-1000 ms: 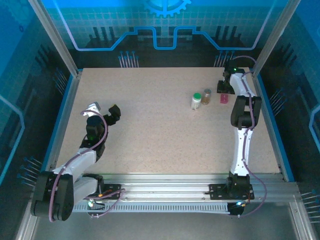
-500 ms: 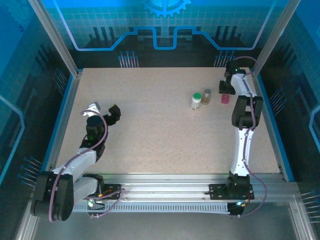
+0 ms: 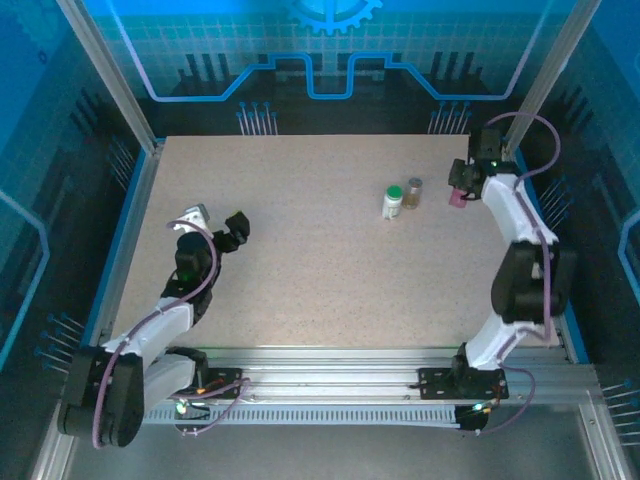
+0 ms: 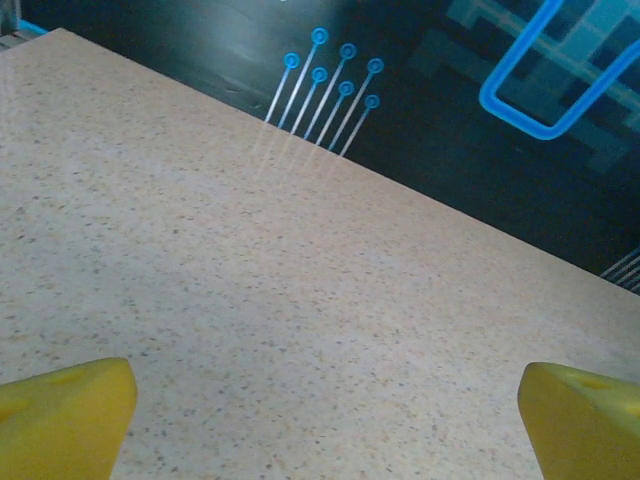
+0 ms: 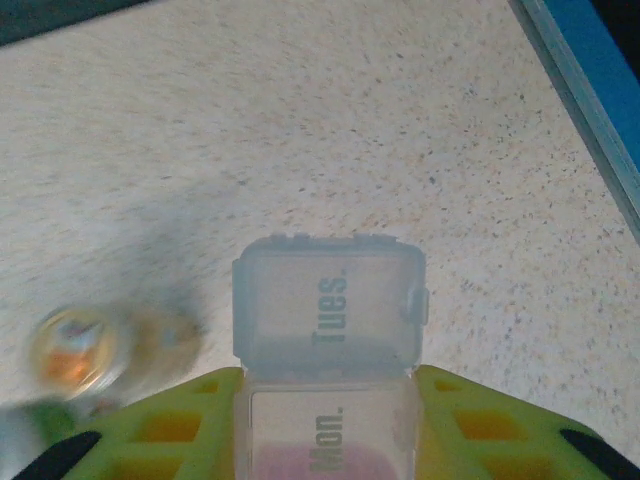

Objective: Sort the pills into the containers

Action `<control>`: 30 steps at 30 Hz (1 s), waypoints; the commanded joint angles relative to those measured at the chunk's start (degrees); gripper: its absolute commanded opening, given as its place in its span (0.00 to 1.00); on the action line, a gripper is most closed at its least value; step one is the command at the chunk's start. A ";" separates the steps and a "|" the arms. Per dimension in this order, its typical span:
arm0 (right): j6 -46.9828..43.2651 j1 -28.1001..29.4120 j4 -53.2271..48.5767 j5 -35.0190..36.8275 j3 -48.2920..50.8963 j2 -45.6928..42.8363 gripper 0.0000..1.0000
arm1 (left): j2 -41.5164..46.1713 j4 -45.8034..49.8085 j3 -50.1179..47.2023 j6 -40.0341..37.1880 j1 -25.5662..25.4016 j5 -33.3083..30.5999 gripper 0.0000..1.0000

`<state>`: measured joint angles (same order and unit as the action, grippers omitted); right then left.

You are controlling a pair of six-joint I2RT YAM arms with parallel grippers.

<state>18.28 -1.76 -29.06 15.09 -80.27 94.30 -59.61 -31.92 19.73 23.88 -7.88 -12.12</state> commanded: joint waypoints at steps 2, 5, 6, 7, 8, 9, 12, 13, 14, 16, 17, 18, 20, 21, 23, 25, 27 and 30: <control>0.71 10.93 4.56 3.16 9.39 -11.81 0.40 | 3.54 5.28 4.35 -0.88 -2.51 -1.00 0.99; 1.68 20.87 4.23 4.94 12.77 -16.04 0.40 | 5.34 10.59 6.25 0.08 -4.25 -2.22 0.99; 2.30 24.52 4.26 5.40 13.28 -16.32 0.40 | 5.99 12.33 6.65 0.48 -4.68 -2.41 0.99; 2.83 27.79 4.52 5.92 13.56 -16.15 0.40 | 6.87 14.06 7.02 0.86 -5.22 -2.86 0.99; 3.53 30.91 4.66 6.43 13.56 -15.40 0.41 | 7.85 16.23 7.44 1.48 -5.56 -3.50 0.99; 3.95 33.18 4.80 6.51 13.31 -14.49 0.41 | 8.74 18.28 7.83 2.28 -5.73 -4.20 0.99; 5.24 38.32 5.97 6.36 12.05 -10.09 0.41 | 11.72 23.68 8.61 4.62 -5.96 -5.77 0.99; 5.51 39.41 6.48 6.35 11.37 -8.23 0.41 | 12.55 25.23 8.58 5.22 -6.01 -6.15 0.99; 5.78 40.25 6.82 6.02 10.51 -5.81 0.41 | 13.28 26.42 8.50 5.83 -6.03 -6.49 0.99; 7.45 41.34 6.71 5.26 8.49 -1.75 0.41 | 13.82 27.95 8.33 6.33 -6.10 -6.81 0.99; 9.05 41.61 6.74 4.59 7.68 0.35 0.41 | 13.75 28.67 8.31 6.59 -6.10 -6.97 0.99; 11.45 41.65 7.03 4.26 7.49 1.65 0.41 | 13.67 29.24 8.26 6.83 -6.10 -7.02 0.99; 17.10 41.43 9.22 3.65 8.38 3.77 0.43 | 13.15 29.86 8.06 7.14 -6.16 -7.01 0.99; 20.44 41.25 10.65 3.56 9.23 4.59 0.45 | 12.92 29.94 7.83 7.36 -6.18 -6.96 0.99; 25.61 41.21 13.88 4.92 11.45 5.01 0.44 | 12.59 29.83 7.40 7.56 -6.27 -6.71 0.99; 29.70 41.38 15.94 7.30 13.02 5.54 0.45 | 12.12 29.72 7.10 7.50 -6.45 -6.56 0.99; 32.19 41.28 15.87 8.94 12.88 6.73 0.45 | 11.69 29.96 7.09 7.26 -6.53 -6.61 0.99; 33.78 41.31 15.66 11.38 12.21 8.71 0.46 | 10.96 30.19 7.01 7.11 -6.62 -6.61 0.99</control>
<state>45.80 39.38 -15.66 22.22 -67.81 101.10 -48.31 -2.92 26.52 30.15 -14.06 -17.80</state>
